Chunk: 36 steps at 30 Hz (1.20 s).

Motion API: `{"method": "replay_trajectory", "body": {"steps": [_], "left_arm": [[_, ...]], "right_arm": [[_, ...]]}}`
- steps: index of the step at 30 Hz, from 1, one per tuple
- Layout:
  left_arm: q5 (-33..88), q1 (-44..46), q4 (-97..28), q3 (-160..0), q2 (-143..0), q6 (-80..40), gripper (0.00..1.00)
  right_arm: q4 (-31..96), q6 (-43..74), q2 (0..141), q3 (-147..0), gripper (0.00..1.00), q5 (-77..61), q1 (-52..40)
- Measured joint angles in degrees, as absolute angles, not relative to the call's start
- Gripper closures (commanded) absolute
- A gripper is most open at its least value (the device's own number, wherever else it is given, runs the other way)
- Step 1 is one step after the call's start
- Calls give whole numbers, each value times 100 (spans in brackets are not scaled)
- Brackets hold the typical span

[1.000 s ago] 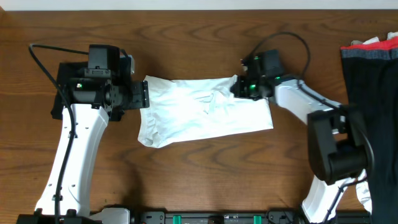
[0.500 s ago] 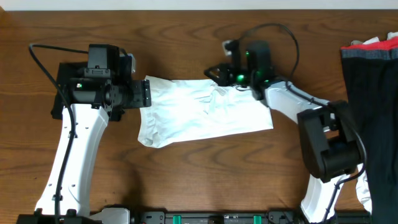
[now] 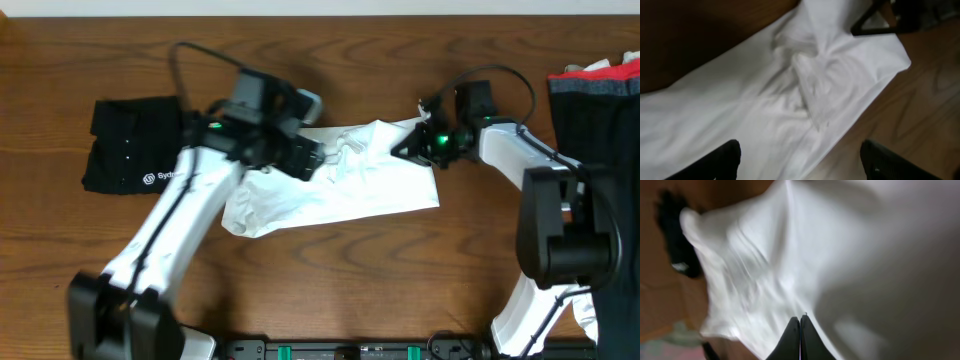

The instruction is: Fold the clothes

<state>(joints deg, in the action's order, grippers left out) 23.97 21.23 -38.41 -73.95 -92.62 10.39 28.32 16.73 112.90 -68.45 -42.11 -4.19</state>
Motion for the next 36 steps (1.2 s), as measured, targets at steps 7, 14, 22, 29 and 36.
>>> {"method": "replay_trajectory", "body": {"steps": [7, 14, 22, 29, 36], "left_arm": [[2383, 2685, -3131, -7384, -10156, 1334, 21], [1876, 3024, -2646, -7378, -10462, 1422, 21], [1459, 3092, -2582, -7378, -10501, 1487, 21], [1393, 3092, -2582, -7378, -10501, 1490, 21], [1352, 3092, -2582, -7378, -10501, 1492, 20]], "right_arm": [[4394, 950, 10217, -6851, 71, -2928, -64], [4923, 757, 10005, -6794, 72, -2134, 21], [4456, 823, 10171, -6261, 72, -1946, -290], [3922, 1087, 10175, -5686, 94, -1553, -578], [3634, 1267, 10090, -5411, 98, -1339, -578]]}}
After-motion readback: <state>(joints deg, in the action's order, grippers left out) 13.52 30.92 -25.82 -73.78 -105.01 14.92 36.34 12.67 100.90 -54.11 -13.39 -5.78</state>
